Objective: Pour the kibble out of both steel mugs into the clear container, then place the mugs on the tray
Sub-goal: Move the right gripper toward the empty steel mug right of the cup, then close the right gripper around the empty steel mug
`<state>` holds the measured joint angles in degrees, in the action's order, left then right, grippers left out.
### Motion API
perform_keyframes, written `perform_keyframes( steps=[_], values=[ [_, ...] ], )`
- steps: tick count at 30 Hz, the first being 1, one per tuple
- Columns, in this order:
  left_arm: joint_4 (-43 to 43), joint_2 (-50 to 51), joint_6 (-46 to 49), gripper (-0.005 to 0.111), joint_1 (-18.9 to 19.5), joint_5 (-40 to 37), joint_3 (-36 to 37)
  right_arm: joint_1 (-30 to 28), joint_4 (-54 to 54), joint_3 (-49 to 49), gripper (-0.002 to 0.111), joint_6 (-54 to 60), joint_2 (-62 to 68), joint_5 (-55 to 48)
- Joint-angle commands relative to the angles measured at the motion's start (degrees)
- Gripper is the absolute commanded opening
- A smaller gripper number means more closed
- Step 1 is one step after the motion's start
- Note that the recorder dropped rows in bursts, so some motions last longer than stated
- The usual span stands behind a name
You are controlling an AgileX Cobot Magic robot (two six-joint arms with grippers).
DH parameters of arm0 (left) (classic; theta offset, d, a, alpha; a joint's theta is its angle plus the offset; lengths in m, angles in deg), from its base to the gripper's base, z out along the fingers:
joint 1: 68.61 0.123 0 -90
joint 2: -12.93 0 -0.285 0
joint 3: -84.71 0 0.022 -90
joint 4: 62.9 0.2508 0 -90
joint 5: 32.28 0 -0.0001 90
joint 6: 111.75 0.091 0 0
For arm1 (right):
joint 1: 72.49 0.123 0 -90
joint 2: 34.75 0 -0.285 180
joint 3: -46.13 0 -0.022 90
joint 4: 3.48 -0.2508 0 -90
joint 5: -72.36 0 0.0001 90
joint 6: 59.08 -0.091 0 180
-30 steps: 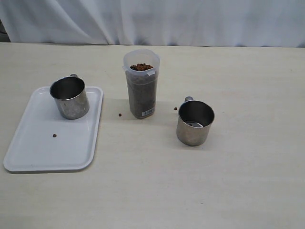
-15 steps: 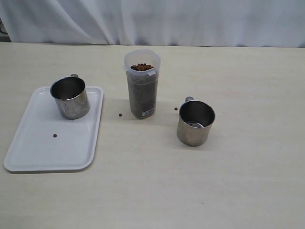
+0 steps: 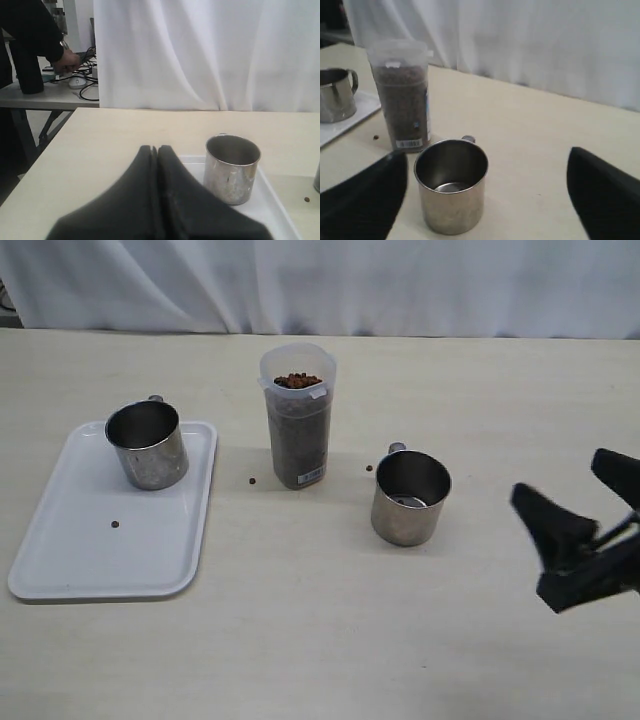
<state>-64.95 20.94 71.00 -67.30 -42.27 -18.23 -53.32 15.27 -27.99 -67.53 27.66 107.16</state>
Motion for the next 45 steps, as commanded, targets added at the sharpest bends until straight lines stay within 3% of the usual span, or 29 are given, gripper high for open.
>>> perform_keyframes(
  steps=[1,7,21,23,24,27,28,38,45],
  values=[
    [-0.07,-0.23,0.14,0.0,-0.31,0.32,0.16,0.33,6.99,11.06,0.108,1.59,23.39,4.76],
    [-0.07,-0.23,0.14,0.0,-0.31,0.32,0.16,0.33,16.17,19.9,0.108,0.66,41.05,4.41],
    [0.05,-0.23,0.14,0.0,-0.31,0.32,0.16,0.33,20.08,28.22,0.105,-1.37,54.29,7.74],
    [0.05,-0.23,0.14,0.0,-0.31,0.2,0.16,0.33,20.08,28.22,0.092,-1.37,54.29,6.91],
    [0.05,-0.23,0.14,0.0,-0.31,0.2,0.16,0.33,20.08,28.22,0.079,-1.37,54.19,6.91],
    [0.05,-0.23,0.14,0.0,-0.31,0.2,0.16,0.33,23.86,28.22,0.03,-1.37,53.75,8.65],
    [0.05,-0.23,0.14,0.0,-0.31,0.2,0.16,0.33,27.2,28.11,0.008,-1.37,53.51,9.57],
    [0.05,-0.23,0.14,0.0,-0.31,0.2,0.16,0.99,37.59,24.62,0.005,-3.38,48.48,21.74],
    [0.05,-0.23,0.14,0.0,-0.31,0.2,0.16,16.27,30.74,29.05,0.005,-3.39,47.29,18.48]
  ],
)
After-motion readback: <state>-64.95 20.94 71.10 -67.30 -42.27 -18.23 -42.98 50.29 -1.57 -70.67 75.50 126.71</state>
